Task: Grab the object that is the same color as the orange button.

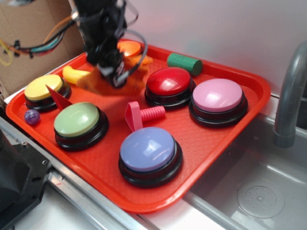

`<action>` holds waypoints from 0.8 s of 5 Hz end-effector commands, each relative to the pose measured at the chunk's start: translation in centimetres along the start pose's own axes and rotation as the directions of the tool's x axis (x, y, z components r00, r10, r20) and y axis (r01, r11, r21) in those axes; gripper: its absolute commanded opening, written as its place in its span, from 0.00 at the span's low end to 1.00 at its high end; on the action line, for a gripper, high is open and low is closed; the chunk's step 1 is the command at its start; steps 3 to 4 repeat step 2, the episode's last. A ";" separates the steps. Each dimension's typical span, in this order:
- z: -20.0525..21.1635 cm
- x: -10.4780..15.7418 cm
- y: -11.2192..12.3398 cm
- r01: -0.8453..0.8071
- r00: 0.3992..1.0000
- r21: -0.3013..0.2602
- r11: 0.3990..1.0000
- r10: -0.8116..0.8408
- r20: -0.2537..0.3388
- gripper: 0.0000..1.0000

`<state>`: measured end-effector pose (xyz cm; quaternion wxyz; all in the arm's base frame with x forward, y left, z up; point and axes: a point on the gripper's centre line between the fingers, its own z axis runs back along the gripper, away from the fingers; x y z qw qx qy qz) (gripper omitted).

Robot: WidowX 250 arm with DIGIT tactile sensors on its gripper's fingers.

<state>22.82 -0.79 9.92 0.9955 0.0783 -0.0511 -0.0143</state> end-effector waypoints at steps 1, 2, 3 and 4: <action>6.7 2.9 4.1 -0.345 0.937 -0.089 0.934 0.338 -0.084 0.00; 6.8 2.9 4.9 -0.375 0.922 -0.088 0.923 0.362 -0.135 0.00; 6.8 2.9 4.9 -0.375 0.922 -0.088 0.923 0.362 -0.135 0.00; 6.8 2.9 4.9 -0.375 0.922 -0.088 0.923 0.362 -0.135 0.00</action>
